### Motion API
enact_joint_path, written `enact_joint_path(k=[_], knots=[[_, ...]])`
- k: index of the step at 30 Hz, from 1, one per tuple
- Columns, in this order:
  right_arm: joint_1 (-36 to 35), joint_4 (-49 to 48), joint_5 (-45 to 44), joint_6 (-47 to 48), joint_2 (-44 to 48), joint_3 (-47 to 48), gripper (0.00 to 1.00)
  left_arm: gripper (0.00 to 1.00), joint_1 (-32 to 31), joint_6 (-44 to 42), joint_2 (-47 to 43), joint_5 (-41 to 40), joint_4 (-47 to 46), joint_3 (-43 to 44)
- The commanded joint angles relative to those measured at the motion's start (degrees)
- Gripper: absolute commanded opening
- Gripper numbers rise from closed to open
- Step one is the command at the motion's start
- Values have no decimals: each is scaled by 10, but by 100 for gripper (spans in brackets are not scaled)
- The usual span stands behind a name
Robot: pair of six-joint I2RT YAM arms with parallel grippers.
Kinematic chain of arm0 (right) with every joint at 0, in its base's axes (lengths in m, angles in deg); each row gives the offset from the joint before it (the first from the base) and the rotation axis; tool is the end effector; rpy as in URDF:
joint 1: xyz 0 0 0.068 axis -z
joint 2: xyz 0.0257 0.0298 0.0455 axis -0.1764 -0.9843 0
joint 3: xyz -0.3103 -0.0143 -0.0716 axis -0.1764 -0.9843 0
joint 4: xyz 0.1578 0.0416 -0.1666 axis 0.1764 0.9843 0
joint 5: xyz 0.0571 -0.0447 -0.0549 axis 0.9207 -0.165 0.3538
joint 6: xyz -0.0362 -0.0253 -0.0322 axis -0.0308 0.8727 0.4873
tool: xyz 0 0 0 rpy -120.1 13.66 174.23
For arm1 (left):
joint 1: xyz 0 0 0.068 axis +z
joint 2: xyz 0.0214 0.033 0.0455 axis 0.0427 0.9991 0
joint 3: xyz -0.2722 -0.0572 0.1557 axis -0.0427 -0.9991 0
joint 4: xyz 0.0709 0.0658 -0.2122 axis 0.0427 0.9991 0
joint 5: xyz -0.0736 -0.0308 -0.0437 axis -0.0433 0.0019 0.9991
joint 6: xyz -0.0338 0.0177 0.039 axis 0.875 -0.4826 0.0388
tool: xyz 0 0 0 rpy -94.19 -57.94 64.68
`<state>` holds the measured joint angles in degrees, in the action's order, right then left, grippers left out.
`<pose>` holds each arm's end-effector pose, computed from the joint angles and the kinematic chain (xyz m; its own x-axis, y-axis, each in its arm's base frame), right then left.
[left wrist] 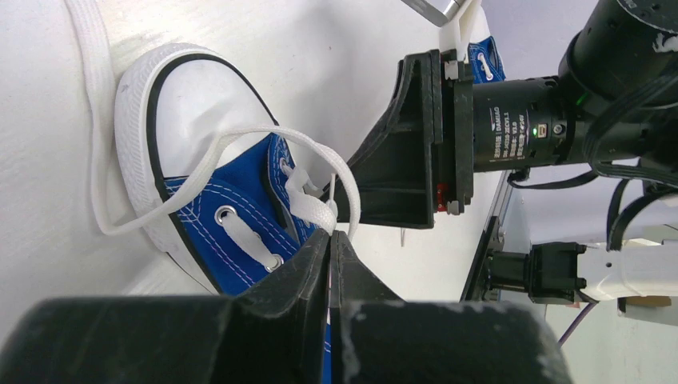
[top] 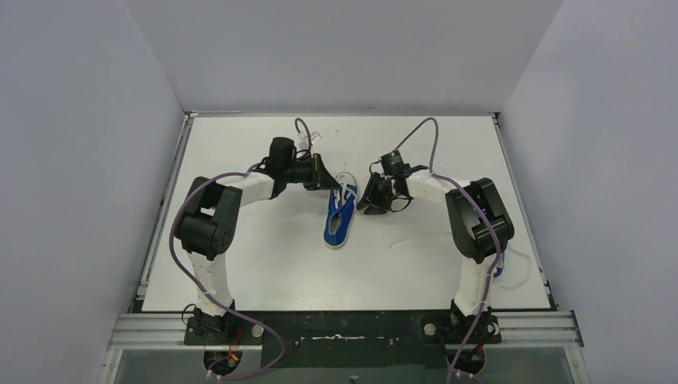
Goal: Tie the shoes
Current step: Move the shoe to the center of the board.
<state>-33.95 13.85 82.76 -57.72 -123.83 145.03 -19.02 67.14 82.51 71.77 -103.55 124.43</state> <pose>0.3398 0.1661 0.2083 -0.9382 0.3448 -0.0309 0.2607 0.7624 0.5923 0.3777 -0.1766 0.2357 -0.8673 -0.0816 -0.4910 0.4017 0.4676 -0.7874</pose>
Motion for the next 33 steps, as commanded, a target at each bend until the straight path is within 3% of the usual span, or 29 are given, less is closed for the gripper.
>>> enact_joint_path(k=[1, 4, 7, 10, 16, 26, 30, 33], knots=[[-25, 89, -85, 49, -14, 48, 32, 0, 7, 1, -16, 23, -7, 4], [-38, 129, -146, 81, -29, 74, 27, 0, 7, 5, -15, 22, -9, 3], [-38, 98, -151, 122, -5, 62, 0, 0, 8, 3, -16, 25, 2, 6], [-27, 60, -119, 217, 53, 58, 0, 0, 10, -7, -18, 25, 15, 7], [-14, 12, 79, 364, 106, 76, 0, 0, 15, -2, -10, 34, 25, 16], [-16, -25, 149, 314, 118, 121, 0, 0, 19, 5, 7, 55, 26, 37], [-20, 7, 125, 315, 121, 137, 0, 0, 21, 8, 11, 61, 27, 42], [-22, -61, 105, 294, 134, 98, 0, 0, 22, 15, 10, 68, 21, 38]])
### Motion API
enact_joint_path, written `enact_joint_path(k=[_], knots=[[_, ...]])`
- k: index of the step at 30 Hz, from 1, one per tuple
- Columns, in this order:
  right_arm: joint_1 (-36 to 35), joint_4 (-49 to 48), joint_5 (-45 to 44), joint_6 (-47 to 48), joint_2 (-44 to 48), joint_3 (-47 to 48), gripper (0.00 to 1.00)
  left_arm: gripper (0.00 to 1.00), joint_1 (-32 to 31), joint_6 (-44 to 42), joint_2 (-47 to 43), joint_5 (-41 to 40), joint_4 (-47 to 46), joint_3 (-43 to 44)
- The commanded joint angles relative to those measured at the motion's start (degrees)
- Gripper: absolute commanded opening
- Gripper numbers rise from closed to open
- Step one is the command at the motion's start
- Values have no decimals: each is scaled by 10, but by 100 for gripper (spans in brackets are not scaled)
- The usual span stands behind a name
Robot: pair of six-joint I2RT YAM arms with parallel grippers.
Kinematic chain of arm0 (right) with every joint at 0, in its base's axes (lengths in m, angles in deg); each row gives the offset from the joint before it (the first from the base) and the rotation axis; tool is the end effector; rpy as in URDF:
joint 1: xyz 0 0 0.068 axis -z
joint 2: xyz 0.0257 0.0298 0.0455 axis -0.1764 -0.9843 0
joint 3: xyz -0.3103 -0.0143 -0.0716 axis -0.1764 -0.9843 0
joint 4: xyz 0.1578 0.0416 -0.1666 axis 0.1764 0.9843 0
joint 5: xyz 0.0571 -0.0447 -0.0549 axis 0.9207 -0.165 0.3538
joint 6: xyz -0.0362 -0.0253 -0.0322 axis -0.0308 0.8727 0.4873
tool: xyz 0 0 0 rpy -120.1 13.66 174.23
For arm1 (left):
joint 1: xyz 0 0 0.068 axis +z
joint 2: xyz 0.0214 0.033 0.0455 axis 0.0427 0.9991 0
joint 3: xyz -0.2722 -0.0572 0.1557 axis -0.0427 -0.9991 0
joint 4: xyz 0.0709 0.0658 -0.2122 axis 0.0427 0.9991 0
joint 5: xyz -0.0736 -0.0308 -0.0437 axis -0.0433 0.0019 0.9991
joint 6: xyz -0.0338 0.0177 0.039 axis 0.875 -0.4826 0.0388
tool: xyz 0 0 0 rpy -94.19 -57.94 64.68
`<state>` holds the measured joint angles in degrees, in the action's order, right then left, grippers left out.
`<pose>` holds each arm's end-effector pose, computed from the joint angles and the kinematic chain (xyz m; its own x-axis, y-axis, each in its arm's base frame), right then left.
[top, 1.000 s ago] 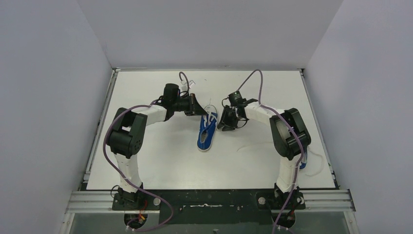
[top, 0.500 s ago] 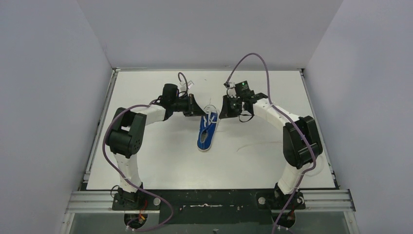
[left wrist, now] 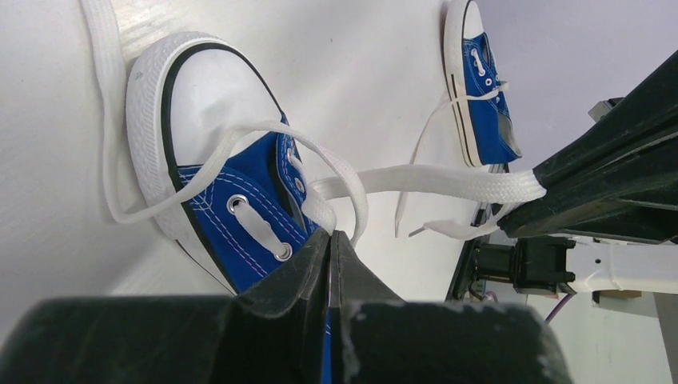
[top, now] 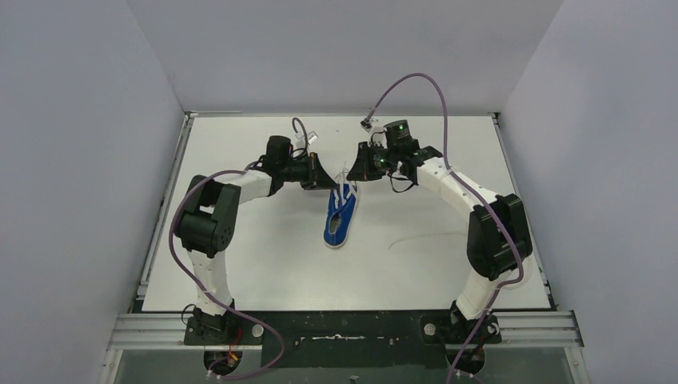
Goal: Tie the shoes
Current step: Move the shoe to the center of the board.
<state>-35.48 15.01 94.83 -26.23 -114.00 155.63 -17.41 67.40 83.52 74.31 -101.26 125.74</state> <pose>0.3300 0.1800 0.3229 -0.8108 -0.1075 -0.5754 -0.5122 0.6063 0.6084 0.3848 -0.1679 0.2323 -0.8891 -0.0806 -0.4505 0.3692 0.4555 -0.8101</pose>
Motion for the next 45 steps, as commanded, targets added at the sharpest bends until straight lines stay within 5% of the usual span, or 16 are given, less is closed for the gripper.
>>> enact_joint_path(k=[1, 10, 16, 29, 45], knots=[[-7, -107, -12, -32, 35, -21, 0, 0, 6, 15, -1, 43, -6, 23], [-10, -317, 40, -180, -16, -63, 0, 0, 9, 18, -11, 50, -6, 12], [-19, -352, 24, -165, -34, -74, 0, 0, 10, 27, -7, 51, -16, 9], [-19, -294, 19, -63, -53, -54, 0, 0, 22, 12, -14, 56, 7, 7], [-8, -292, 40, -56, -56, -21, 0, 0, 31, 27, -12, 76, -19, -8]])
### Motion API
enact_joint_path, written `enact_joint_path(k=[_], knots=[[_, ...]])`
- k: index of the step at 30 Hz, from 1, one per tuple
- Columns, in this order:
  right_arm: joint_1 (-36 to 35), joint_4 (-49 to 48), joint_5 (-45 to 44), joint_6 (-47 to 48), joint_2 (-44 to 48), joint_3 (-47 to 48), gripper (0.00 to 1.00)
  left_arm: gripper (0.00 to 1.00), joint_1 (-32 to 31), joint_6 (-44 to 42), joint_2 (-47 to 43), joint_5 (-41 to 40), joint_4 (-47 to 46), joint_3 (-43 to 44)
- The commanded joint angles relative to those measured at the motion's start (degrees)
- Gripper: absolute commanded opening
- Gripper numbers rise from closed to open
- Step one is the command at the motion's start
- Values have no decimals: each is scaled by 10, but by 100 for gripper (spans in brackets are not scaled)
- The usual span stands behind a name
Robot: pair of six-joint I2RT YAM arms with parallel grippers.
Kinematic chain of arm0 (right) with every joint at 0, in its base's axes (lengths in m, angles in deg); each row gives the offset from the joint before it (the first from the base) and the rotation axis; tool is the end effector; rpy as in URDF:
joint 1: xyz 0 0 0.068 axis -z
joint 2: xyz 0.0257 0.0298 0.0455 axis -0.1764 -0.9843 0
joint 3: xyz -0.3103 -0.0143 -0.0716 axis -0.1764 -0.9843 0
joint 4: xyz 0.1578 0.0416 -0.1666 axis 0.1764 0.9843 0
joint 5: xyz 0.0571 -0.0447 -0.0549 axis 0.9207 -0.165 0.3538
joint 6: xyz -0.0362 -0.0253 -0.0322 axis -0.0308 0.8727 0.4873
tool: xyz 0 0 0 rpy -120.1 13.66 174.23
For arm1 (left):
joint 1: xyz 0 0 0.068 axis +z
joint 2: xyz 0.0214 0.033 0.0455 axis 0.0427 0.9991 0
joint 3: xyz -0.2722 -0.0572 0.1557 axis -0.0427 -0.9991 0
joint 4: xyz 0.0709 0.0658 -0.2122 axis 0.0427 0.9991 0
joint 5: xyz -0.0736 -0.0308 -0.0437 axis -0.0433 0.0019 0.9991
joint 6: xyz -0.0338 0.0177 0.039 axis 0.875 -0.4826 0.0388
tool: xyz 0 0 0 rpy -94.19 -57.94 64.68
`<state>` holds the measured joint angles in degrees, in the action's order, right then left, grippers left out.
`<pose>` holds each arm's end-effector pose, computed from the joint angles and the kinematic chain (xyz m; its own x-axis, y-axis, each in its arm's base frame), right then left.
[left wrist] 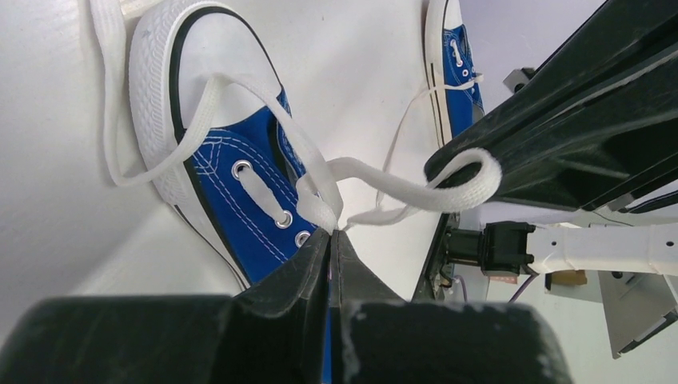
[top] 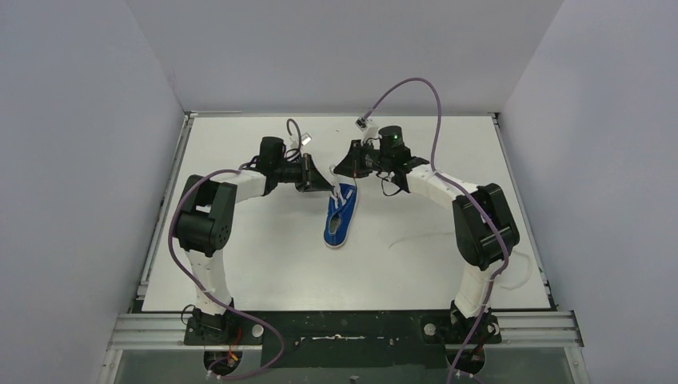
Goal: Tie the shoes
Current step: Move the shoe to the center of the board.
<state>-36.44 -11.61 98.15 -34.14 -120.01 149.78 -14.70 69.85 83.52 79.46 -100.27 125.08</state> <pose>0.3583 0.2029 0.2926 -0.7473 0.0071 -0.6645 -0.5773 0.4883 0.6544 0.3869 -0.1501 0.2293 -0.9238 -0.0914 -0.3718 0.3054 0.4098 -0.8596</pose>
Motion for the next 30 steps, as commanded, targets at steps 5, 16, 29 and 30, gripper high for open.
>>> enact_joint_path(k=[5, 16, 29, 30], knots=[[-5, -41, 6, 36, -10, 39, 0, 0, 4, 17, -17, 28, -50, -14], [-33, -99, 5, 76, -12, -12, 0, 0, 15, 57, -16, 36, -91, -21], [-34, -86, -57, 84, 16, -54, 0, 0, 19, 61, -14, 29, -94, -40], [-33, -90, -61, 75, 18, -55, 0, 0, 18, 56, -15, 29, -92, -41]])
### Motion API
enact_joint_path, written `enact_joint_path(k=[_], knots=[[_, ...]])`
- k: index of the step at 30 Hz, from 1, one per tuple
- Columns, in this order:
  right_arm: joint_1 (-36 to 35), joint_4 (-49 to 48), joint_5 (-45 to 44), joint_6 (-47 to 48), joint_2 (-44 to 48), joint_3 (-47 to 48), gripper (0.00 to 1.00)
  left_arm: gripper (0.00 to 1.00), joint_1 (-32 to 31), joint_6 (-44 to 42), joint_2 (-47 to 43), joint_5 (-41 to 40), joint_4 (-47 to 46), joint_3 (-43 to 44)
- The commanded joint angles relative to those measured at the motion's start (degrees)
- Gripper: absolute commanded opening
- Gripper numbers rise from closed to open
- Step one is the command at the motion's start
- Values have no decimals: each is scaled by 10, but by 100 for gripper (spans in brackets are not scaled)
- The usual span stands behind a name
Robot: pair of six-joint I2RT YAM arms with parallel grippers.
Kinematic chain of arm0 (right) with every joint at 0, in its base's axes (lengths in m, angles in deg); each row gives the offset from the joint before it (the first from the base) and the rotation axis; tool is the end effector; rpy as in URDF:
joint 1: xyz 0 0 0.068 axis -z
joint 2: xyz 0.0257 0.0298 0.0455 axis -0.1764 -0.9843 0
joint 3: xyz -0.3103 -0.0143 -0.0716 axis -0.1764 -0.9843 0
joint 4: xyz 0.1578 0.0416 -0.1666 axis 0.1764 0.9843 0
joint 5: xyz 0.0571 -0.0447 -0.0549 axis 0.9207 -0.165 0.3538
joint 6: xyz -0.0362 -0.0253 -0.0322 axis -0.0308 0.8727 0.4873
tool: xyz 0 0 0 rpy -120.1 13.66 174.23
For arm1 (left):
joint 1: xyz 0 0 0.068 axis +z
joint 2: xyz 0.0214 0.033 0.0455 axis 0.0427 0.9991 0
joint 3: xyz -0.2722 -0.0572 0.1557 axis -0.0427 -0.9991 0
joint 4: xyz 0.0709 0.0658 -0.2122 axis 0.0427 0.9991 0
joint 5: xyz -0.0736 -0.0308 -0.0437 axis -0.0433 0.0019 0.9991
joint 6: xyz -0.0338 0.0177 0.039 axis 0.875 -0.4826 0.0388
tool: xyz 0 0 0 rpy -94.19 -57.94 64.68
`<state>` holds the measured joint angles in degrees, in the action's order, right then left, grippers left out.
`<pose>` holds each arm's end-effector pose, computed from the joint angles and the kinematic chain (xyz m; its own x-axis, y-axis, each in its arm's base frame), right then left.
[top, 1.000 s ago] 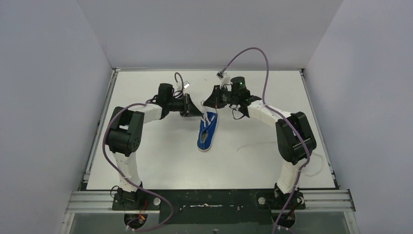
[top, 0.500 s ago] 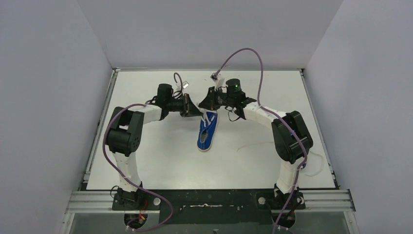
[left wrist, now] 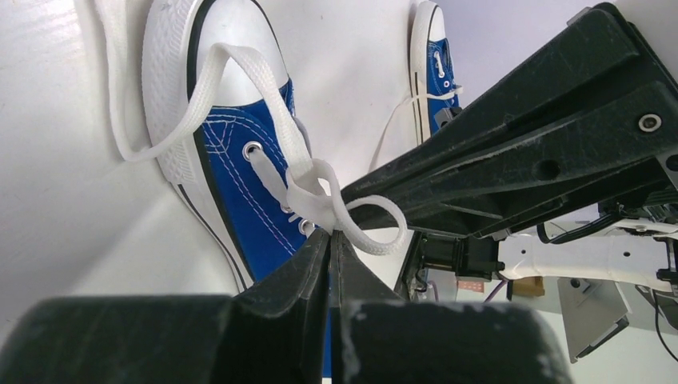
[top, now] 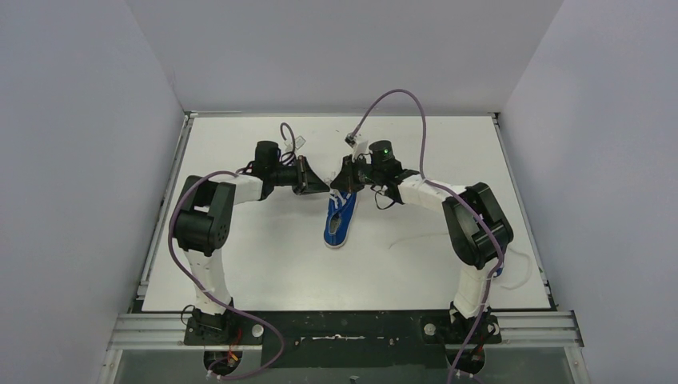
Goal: Tie the shoes
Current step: Move the shoe to the center of the board.
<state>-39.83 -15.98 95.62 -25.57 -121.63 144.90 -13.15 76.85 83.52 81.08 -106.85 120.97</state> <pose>0.3446 0.2216 0.2627 -0.6681 -0.1064 -0.7364 -0.6797 0.4898 0.5459 0.3839 -0.1382 0.2197 -0.9433 -0.1519 -0.2952 0.2223 0.3716 -0.9014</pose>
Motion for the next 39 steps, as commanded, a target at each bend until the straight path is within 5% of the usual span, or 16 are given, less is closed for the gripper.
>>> enact_joint_path(k=[1, 5, 10, 14, 18, 32, 39], knots=[[1, -47, -39, -21, 35, -6, 0, 1, 3, -16, -15, 13, -26, -1], [2, -62, -48, -49, 42, -8, 0, 5, 3, 6, -14, 16, -78, -15], [5, -60, -53, -60, 40, -7, 0, 23, 1, 52, -14, 16, -177, -43], [4, -62, -49, -65, 36, -6, 0, 35, -3, 64, -11, 13, -203, -51], [4, -65, -44, -68, 37, -8, 0, 36, -13, 51, -6, 4, -182, -39], [1, -69, -33, -77, 40, -12, 2, 25, -25, -56, 7, -18, -9, 23], [5, 5, -53, -82, 78, -10, 26, 4, -23, -101, 6, -32, 58, 41]])
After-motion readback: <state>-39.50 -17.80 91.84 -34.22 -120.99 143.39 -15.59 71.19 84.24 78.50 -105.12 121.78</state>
